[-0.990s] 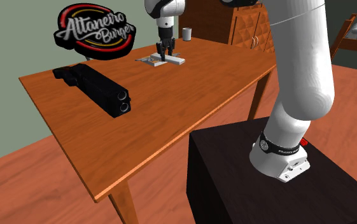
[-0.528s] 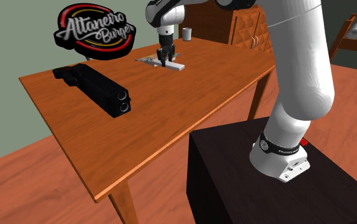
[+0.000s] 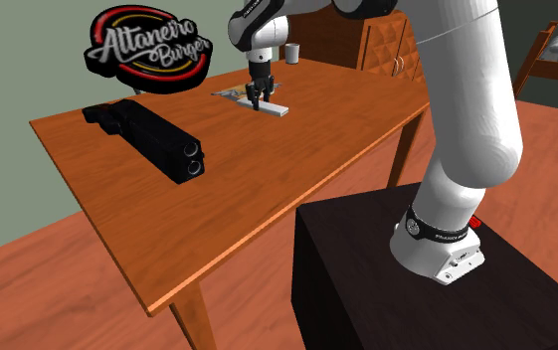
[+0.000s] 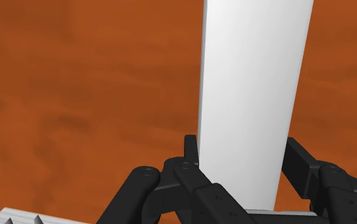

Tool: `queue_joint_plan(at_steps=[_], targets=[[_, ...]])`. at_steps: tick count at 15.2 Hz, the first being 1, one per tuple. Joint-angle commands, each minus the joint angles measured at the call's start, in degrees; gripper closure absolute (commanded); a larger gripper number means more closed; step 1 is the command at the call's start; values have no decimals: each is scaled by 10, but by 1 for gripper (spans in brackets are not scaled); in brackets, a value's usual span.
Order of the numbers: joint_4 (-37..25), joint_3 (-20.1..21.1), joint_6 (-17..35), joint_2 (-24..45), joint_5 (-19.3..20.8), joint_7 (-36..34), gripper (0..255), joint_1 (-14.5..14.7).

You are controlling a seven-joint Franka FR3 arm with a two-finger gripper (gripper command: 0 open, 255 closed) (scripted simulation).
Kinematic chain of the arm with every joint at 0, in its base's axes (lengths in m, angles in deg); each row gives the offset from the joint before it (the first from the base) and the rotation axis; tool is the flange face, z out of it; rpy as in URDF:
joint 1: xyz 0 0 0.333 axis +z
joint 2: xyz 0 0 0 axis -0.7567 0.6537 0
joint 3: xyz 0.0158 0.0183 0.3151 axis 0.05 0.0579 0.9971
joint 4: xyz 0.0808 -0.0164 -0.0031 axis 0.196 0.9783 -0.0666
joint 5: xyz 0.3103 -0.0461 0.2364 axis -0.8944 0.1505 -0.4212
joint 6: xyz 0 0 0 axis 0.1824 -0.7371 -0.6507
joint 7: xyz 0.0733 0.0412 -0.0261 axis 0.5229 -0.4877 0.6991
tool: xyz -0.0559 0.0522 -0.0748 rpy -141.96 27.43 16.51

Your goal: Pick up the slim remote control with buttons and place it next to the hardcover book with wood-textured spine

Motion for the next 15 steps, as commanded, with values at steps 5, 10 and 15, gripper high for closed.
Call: queue_joint_plan(at_steps=[5, 10, 15], targets=[[0, 0, 0, 0, 0, 0, 0, 0], [-7, -2, -15, -8, 4, -2, 0, 1], [-32, -8, -58, -28, 14, -9, 0, 4]])
